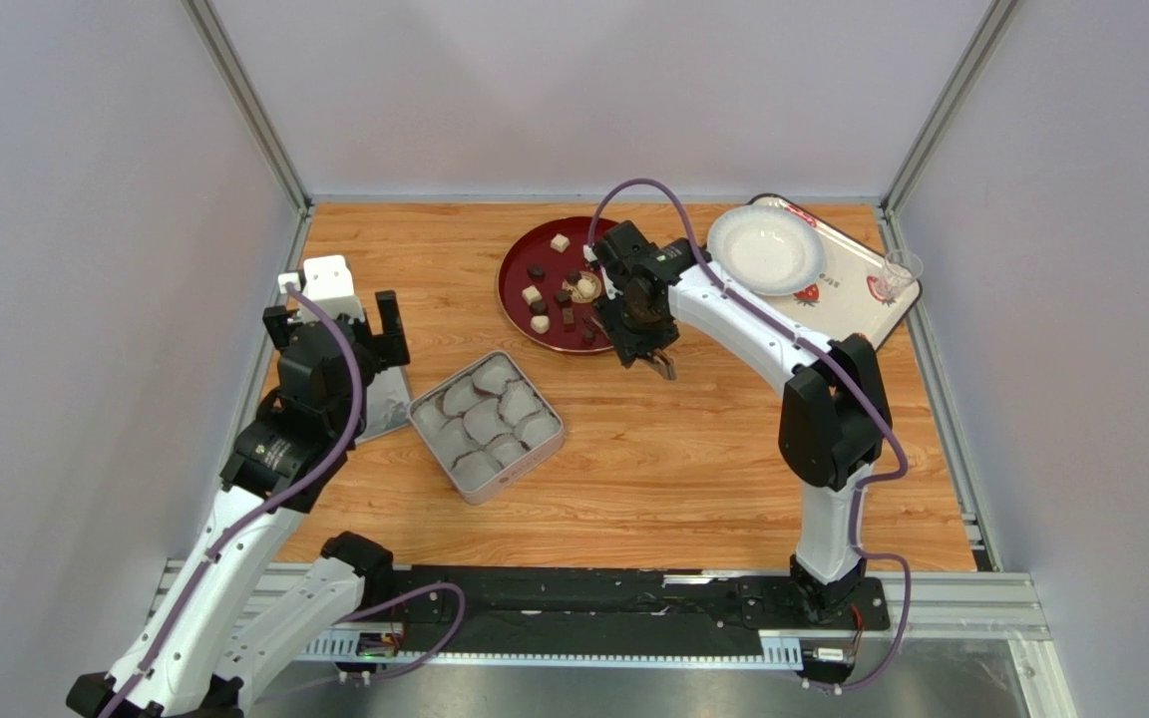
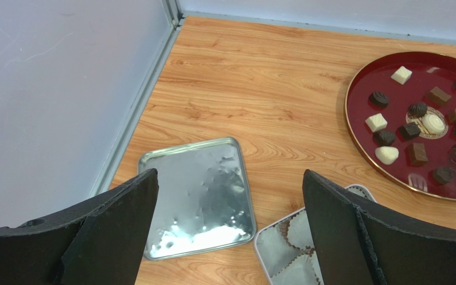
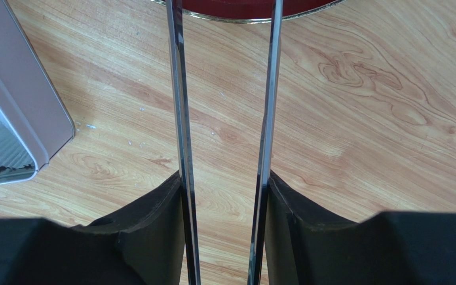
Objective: Pack the chocolate
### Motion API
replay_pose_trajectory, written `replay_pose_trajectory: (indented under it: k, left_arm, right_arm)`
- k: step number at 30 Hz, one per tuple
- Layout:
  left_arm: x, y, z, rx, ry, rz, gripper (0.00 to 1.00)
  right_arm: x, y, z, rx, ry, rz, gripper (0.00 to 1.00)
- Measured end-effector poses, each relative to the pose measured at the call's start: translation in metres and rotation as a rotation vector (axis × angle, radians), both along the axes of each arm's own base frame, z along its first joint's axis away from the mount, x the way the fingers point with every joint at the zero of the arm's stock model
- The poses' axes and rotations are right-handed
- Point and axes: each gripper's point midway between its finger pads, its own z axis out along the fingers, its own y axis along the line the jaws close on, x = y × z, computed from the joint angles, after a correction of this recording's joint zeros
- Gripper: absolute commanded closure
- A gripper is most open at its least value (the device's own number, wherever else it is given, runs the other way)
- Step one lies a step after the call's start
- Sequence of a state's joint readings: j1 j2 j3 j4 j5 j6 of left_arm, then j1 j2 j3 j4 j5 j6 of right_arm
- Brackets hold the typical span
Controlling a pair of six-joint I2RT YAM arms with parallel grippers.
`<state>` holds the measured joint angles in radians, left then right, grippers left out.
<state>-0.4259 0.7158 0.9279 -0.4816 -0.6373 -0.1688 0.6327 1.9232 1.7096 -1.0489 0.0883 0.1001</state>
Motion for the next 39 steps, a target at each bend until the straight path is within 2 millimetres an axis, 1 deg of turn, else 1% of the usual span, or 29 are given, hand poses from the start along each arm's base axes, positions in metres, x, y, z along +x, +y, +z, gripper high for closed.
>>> replay_pose_trajectory:
  k: [4, 6, 10, 13, 14, 15, 18, 23, 28, 31, 39]
  left_arm:
    - [0.001, 0.000, -0.001, 0.001, 0.003, 0.000, 0.01]
    - [0.001, 0.000, -0.001, 0.002, 0.004, 0.000, 0.01]
    - [0.001, 0.000, -0.001, 0.002, 0.005, 0.000, 0.01]
    - [0.001, -0.001, -0.001, 0.002, 0.005, -0.001, 0.01]
    - [0.001, -0.001, -0.001, 0.002, 0.005, 0.000, 0.01]
    - [0.001, -0.001, -0.001, 0.002, 0.005, 0.000, 0.01]
    - [0.001, -0.001, -0.001, 0.002, 0.005, 0.000, 0.01]
    - [0.001, -0.001, -0.001, 0.003, 0.005, 0.000, 0.01]
    - [0.001, -0.001, -0.001, 0.003, 0.006, 0.000, 0.01]
    - [0.001, -0.001, -0.001, 0.003, 0.006, 0.000, 0.01]
    - [0.001, -0.001, -0.001, 0.003, 0.005, -0.002, 0.01]
  right_arm:
    - [0.002, -0.001, -0.002, -0.008, -0.002, -0.008, 0.52]
    - [0.004, -0.001, 0.001, -0.008, -0.012, -0.011, 0.51]
    - [0.021, 0.001, 0.015, 0.014, -0.057, -0.030, 0.51]
    - [0.037, -0.002, 0.024, 0.030, -0.087, -0.057, 0.50]
    - [0.040, -0.003, 0.025, 0.031, -0.092, -0.062, 0.50]
    - [0.047, -0.005, 0.028, 0.038, -0.103, -0.075, 0.50]
    - [0.057, -0.007, 0.030, 0.049, -0.110, -0.090, 0.50]
    - [0.049, -0.002, 0.024, 0.060, -0.078, -0.077, 0.48]
    - [0.026, 0.002, 0.000, 0.040, 0.004, -0.054, 0.48]
    - [0.017, 0.003, -0.009, 0.030, 0.035, -0.047, 0.48]
    - [0.008, 0.010, -0.012, 0.038, 0.056, -0.030, 0.49]
